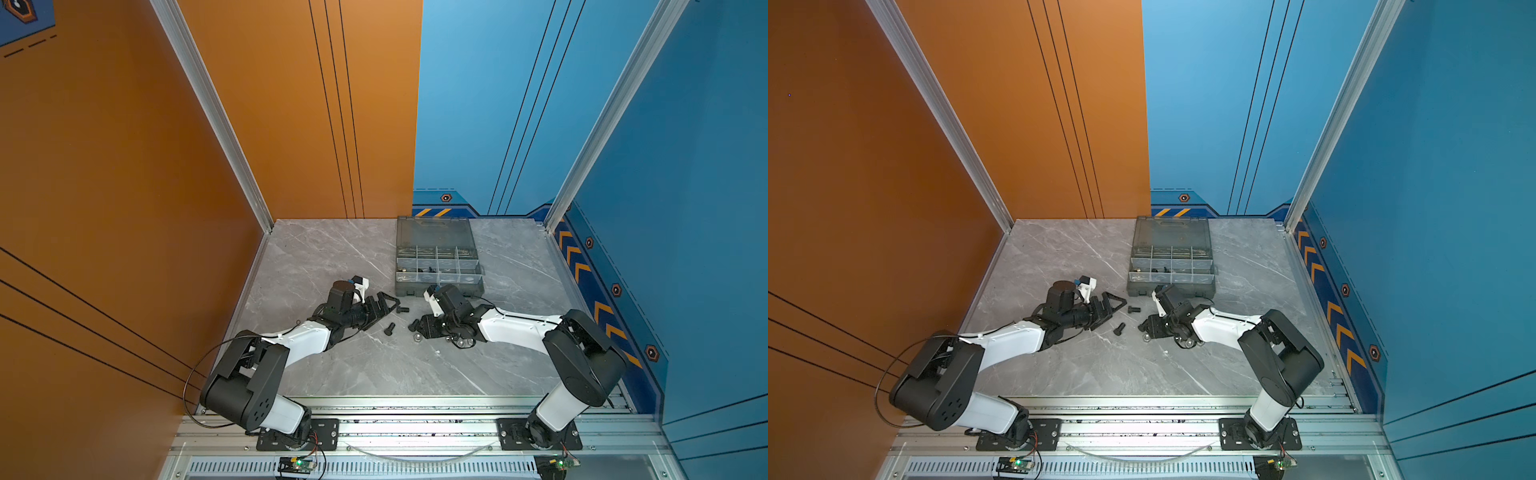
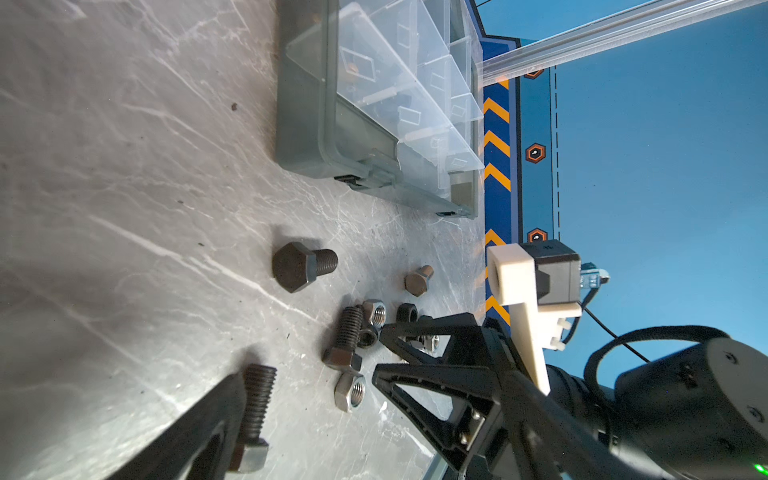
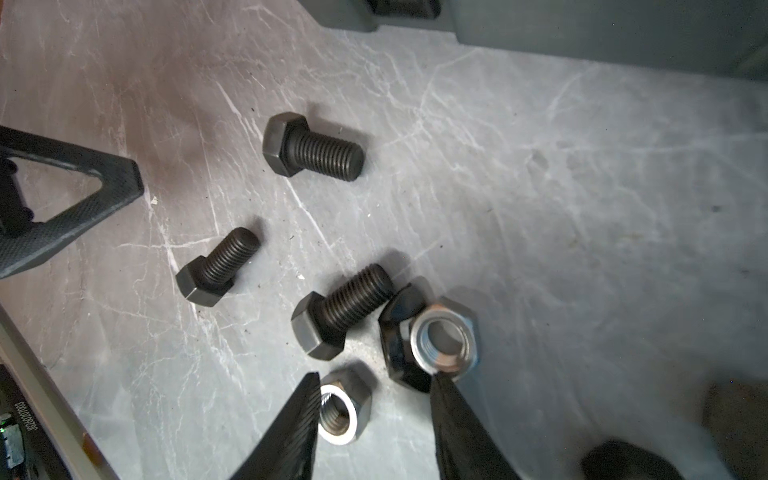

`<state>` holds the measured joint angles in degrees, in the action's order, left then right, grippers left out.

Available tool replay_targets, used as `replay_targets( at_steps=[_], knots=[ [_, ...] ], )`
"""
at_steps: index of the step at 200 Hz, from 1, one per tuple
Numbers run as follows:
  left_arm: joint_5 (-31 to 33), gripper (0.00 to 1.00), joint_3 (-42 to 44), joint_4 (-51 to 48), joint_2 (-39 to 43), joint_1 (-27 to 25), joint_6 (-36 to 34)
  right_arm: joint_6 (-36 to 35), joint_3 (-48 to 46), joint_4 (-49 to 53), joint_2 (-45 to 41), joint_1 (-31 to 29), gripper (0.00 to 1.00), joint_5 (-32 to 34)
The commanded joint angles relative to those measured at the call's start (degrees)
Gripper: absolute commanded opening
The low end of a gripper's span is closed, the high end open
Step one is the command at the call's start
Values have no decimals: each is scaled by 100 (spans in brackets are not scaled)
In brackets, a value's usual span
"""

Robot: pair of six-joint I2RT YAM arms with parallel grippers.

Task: Sort the screws and nuts into containers
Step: 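Move the right gripper back to the parts and lower it toward a black bolt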

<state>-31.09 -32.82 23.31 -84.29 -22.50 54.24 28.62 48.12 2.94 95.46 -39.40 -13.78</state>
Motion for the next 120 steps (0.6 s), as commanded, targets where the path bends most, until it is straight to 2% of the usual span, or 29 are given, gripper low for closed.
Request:
replay_targets(
  at_steps=[1, 120],
  knots=[
    [121, 98, -15, -116, 132, -44, -139, 82, -93, -109, 112, -33, 46, -47],
    [154, 98, -49, -162, 31, -47, -189, -113, 133, -185, 482, 89, 46, -174]
  ],
)
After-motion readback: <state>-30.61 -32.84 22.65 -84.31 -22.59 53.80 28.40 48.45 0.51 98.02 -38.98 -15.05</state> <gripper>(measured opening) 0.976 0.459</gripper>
